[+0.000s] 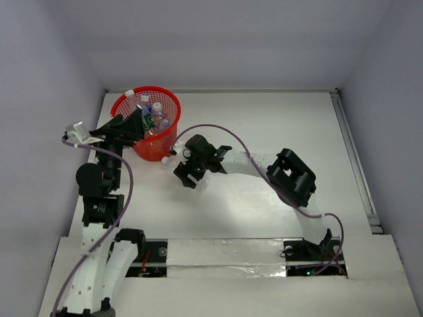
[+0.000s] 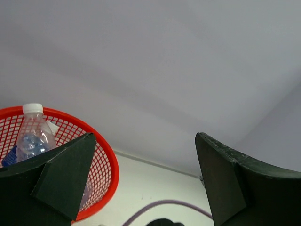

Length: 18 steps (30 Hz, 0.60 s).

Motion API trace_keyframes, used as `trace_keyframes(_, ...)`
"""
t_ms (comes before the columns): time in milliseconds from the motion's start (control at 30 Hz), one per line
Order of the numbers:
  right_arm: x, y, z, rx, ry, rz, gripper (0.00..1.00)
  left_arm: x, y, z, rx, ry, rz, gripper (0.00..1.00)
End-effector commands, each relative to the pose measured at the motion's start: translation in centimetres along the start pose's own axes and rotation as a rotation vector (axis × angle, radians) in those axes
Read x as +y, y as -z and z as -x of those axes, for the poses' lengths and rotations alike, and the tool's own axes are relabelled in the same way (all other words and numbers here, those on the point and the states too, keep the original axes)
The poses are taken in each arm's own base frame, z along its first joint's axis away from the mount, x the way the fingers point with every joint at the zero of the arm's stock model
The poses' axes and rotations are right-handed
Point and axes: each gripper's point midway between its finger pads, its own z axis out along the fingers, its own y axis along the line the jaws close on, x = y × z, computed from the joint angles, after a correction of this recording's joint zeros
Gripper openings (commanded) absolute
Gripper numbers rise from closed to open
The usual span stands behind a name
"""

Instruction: Put the plastic bottles in the bin

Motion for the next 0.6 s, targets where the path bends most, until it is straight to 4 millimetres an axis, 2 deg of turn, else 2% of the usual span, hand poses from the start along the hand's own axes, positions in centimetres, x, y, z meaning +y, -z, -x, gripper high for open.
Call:
trace_keyframes(0, 1.2, -0.5, 3.0, -0.063, 0.000, 0.027, 0.79, -0.6, 2.3, -0.5, 0.036, -0.010, -0.040, 0.84)
trace_keyframes(100, 1.8, -0.6, 2.7, -0.066, 0.001, 0.031, 0.60, -0.5, 3.9, -0.1, 0.020, -0.037, -0.043, 0.84)
trace_keyframes(133, 2.0, 0.4, 3.6, -0.094, 0.005, 0.035, 0.59, -0.2, 4.2, -0.2, 0.030, -0.048, -0.028, 0.84)
trace_keyframes(200, 4.0, 1.4, 3.7, -0.100, 0.022, 0.070, 0.58, -0.4, 5.0, 0.6, 0.022, -0.086, -0.021, 0.84)
trace_keyframes(233, 5.1, 3.3, 5.3, -0.145, 0.040, 0.087, 0.58, -0.4, 5.1, 1.2, 0.010, -0.102, -0.012, 0.84)
trace_keyframes(267, 6.5, 4.2, 5.7, -0.162, 0.058, 0.109, 0.58, -0.8, 5.4, 1.8, -0.001, -0.118, -0.020, 0.84)
trace_keyframes(300, 7.5, 5.2, 6.2, -0.184, 0.069, 0.124, 0.58, -2.0, 5.8, 3.5, -0.037, -0.136, -0.043, 0.84)
trace_keyframes(333, 8.6, 5.9, 5.9, -0.202, 0.079, 0.154, 0.58, -2.4, 6.2, 4.0, -0.038, -0.165, -0.052, 0.84)
trace_keyframes(367, 9.7, 8.1, 7.4, -0.258, 0.097, 0.171, 0.58, -3.0, 6.5, 4.8, -0.053, -0.172, -0.063, 0.84)
trace_keyframes(400, 10.9, 9.1, 7.8, -0.278, 0.107, 0.194, 0.58, -4.2, 7.2, 6.4, -0.088, -0.176, -0.088, 0.84)
trace_keyframes(467, 11.6, 11.0, 8.4, -0.335, 0.117, 0.216, 0.58, -4.9, 7.9, 7.4, -0.103, -0.183, -0.101, 0.84)
trace_keyframes(500, 12.1, 13.4, 9.9, -0.400, 0.121, 0.219, 0.57, -5.6, 8.6, 8.3, -0.124, -0.180, -0.114, 0.84)
trace_keyframes(567, 12.2, 16.1, 12.2, -0.496, 0.132, 0.199, 0.56, -6.0, 9.2, 8.4, -0.120, -0.170, -0.135, 0.84)
